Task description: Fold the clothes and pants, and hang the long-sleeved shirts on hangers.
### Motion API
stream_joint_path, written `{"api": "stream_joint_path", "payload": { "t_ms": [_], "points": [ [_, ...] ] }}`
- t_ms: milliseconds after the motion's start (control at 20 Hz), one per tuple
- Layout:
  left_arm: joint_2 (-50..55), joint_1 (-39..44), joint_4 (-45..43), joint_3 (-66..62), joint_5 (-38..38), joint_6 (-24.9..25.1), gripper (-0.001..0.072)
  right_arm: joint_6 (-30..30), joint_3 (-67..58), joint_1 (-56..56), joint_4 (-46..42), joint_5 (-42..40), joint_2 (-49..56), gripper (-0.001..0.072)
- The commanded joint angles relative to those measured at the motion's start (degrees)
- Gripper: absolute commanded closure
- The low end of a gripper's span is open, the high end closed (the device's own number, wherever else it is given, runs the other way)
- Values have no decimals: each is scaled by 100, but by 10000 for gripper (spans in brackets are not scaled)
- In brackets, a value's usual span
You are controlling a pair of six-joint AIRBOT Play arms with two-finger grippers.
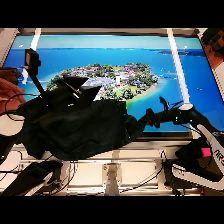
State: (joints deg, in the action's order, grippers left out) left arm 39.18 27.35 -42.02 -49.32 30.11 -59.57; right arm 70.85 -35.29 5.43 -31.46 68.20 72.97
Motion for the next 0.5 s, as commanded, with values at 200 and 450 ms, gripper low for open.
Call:
{"api": "stream_joint_path", "payload": {
  "t_ms": [200, 450],
  "points": [
    [-20, -605, 0, 2, 94, -2, 14, -446, -2031, 42, -127, -881, -710, 673],
    [-160, -1274, 0, 2, 872, -2, 14, 1279, -2599, 728, -2785, -1768, -1333, 674]
  ]
}}
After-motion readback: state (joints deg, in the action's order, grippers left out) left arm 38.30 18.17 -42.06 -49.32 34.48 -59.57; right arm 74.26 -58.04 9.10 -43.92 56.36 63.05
